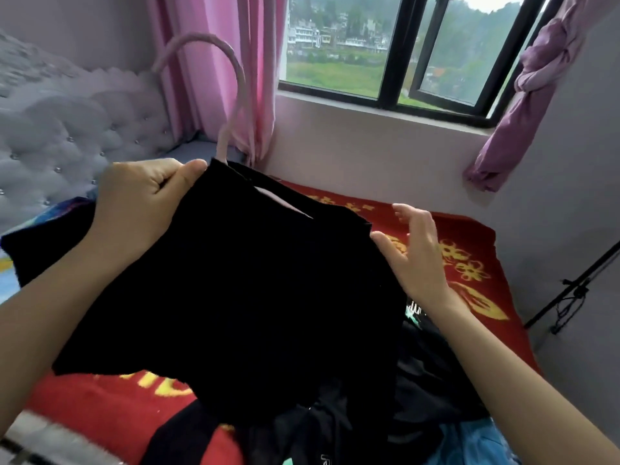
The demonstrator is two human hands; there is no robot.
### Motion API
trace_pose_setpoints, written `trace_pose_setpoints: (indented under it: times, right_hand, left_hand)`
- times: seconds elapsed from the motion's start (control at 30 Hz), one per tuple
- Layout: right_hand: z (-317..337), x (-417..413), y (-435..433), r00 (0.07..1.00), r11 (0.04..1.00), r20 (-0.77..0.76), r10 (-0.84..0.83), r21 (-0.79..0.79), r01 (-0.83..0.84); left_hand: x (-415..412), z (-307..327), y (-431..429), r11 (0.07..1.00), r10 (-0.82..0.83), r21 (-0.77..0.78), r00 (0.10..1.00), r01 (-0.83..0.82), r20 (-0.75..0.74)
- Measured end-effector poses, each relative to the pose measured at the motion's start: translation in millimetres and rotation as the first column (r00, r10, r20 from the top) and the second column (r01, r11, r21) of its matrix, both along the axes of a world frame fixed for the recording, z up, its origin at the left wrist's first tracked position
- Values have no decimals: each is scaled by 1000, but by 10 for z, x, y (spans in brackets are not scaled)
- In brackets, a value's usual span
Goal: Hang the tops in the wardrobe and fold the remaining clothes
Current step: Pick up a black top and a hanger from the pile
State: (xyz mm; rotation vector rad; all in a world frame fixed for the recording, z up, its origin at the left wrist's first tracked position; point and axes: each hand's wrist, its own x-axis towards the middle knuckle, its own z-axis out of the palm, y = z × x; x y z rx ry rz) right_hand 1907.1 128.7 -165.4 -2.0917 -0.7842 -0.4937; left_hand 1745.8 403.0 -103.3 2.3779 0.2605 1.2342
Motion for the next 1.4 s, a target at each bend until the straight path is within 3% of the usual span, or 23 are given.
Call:
trace_pose_setpoints:
  times: [0.1, 0.27, 0.37, 0.43, 0.5, 0.57, 0.63, 0.67, 0.7, 0.77, 0.83, 0.9, 1.03, 1.17, 1.33, 1.4]
  right_hand:
    - [-132, -165, 104, 985, 995, 159, -70, 75, 59]
    - [-273, -373, 425, 998, 998, -59, 33, 63, -29]
    - [-187, -397, 536, 993, 989, -11, 122, 86, -120]
    - [-87, -345, 540, 980, 986, 119, 161, 11, -164]
    - [80, -263, 548, 964, 971, 128, 233, -86, -223]
    - [275, -212, 594, 902, 907, -140, 409, -46, -419]
    - [424, -244, 692, 688, 814, -456, 565, 172, -554]
    - [450, -267, 754, 590, 789, -556, 585, 224, -572]
    - [459, -312, 829, 551, 776, -602, 578, 195, -600]
    - [438, -438, 995, 639, 768, -537, 551, 25, -640]
    - [380, -556, 1114, 762, 772, -348, 546, -145, -619]
    - [340, -679, 1185, 792, 739, -218, 570, -285, -610]
    - [373, -1017, 1395, 685, 558, -255, 682, -423, -714]
    - [364, -1545, 1724, 570, 460, -86, 817, -500, -734]
    - [349, -2178, 2147, 572, 525, -100, 814, -295, -798]
    - [365, -2403, 2316, 536, 507, -160, 829, -189, -841]
  left_hand:
    - [-198, 50, 148, 996, 74, -59, 996, -72, 40]
    - [-509, 181, 254, 971, 222, -94, 975, -219, 22]
    - [-686, 170, 366, 956, 285, -77, 958, -284, 6]
    - [-815, 119, 481, 951, 304, -54, 953, -304, 2]
    - [-979, 43, 571, 929, 368, 43, 930, -369, 11]
    - [-1119, -61, 579, 905, 408, 118, 913, -408, 28]
    - [-1218, -129, 514, 917, 374, 132, 926, -377, 46]
    - [-1240, -146, 478, 921, 360, 131, 930, -366, 67]
    - [-1263, -149, 446, 921, 364, 116, 928, -372, 81]
    - [-1277, -121, 386, 917, 387, 67, 919, -392, 76]
    - [-1310, -109, 329, 915, 400, 32, 914, -403, 75]
    - [-1433, -146, 247, 901, 432, 9, 899, -434, 67]
    - [-1844, -215, 181, 868, 495, -70, 868, -492, 40]
    - [-2403, -265, 76, 786, 617, -90, 786, -611, 53]
    - [-3274, -358, -130, 630, 775, -25, 626, -776, 89]
    - [-3861, -445, -186, 510, 858, -20, 508, -860, 75]
